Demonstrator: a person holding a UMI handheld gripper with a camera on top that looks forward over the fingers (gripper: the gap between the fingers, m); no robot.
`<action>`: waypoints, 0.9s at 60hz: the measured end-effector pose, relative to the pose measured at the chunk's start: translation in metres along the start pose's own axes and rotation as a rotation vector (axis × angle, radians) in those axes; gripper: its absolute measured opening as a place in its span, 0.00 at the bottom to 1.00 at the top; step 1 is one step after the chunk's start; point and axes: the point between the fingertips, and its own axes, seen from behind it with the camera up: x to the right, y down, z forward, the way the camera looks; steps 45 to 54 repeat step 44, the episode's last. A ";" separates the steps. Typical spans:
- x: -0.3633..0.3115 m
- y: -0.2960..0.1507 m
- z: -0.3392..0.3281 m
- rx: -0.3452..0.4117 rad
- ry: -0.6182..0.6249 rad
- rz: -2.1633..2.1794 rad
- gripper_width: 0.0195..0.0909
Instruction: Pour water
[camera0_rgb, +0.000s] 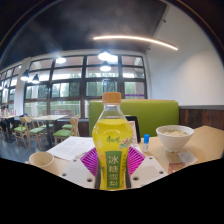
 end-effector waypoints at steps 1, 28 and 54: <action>0.000 0.000 -0.001 -0.001 -0.001 0.002 0.24; -0.003 -0.057 -0.134 -0.021 0.022 -0.038 0.87; -0.035 -0.075 -0.267 -0.020 -0.037 -0.014 0.87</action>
